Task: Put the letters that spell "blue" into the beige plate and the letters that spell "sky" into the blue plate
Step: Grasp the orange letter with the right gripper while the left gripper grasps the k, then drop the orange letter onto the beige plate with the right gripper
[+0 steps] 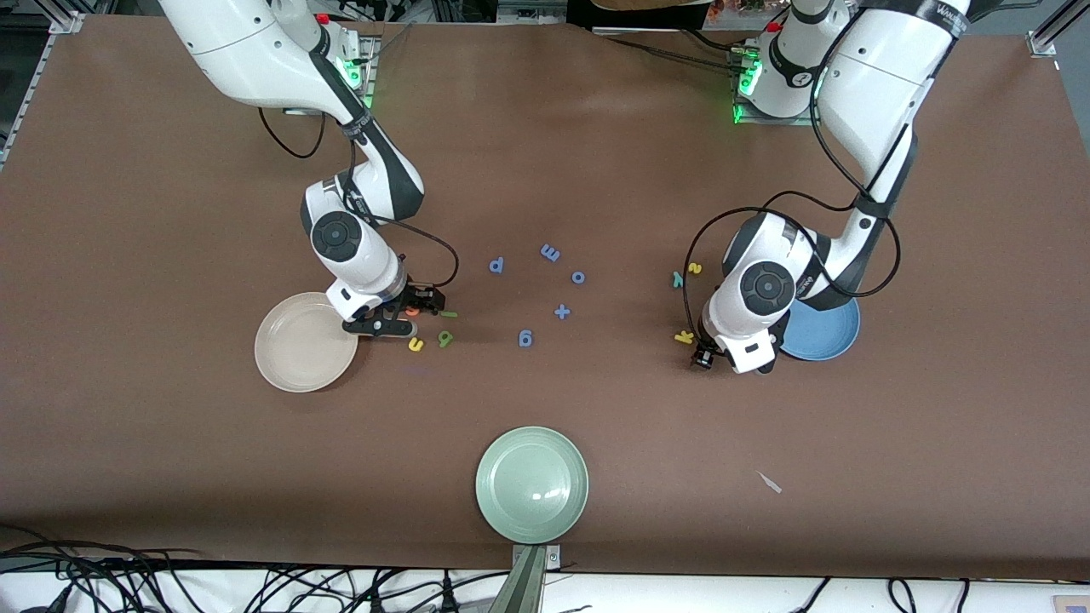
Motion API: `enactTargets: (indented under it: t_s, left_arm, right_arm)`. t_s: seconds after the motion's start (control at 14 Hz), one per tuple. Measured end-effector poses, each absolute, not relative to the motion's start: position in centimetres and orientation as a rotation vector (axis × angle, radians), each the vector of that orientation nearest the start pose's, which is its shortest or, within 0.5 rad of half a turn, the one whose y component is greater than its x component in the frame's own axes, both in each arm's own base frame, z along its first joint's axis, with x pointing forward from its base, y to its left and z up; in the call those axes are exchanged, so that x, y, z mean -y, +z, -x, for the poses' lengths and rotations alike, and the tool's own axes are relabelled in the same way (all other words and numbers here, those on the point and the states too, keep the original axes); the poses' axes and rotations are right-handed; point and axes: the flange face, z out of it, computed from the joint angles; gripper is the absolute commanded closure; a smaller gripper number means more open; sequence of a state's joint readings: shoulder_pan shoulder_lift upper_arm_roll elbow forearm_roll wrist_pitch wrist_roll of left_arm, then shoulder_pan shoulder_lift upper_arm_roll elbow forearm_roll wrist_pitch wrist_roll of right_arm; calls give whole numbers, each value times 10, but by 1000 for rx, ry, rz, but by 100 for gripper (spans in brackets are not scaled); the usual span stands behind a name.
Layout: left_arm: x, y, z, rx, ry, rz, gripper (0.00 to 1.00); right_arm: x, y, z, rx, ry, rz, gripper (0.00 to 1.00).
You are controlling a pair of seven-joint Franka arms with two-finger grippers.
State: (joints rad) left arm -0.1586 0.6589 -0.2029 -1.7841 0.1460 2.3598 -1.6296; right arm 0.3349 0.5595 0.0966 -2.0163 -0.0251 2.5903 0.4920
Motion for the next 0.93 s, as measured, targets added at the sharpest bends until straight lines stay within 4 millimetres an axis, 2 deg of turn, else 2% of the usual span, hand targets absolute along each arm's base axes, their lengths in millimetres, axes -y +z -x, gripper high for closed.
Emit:
enactTargets:
  t_s: [0.28, 0.5, 0.64, 0.71, 0.93]
  left_arm:
    - [229, 177, -606, 1728, 106, 2565, 25]
    - [237, 175, -603, 1716, 109, 2571, 25]
    - [239, 175, -602, 1713, 109, 2573, 33]
    - [240, 175, -602, 1711, 109, 2574, 35]
    - [246, 175, -599, 1705, 112, 2579, 51]
  right_arm:
    - [-246, 170, -546, -96, 6, 3109, 40]
    - [-248, 173, -547, -104, -5, 3105, 69]
    - [-251, 176, -546, -101, -14, 3102, 87]
    - [-253, 180, -547, -101, -22, 3100, 91]
    - [-252, 180, -547, -99, -21, 3102, 91]
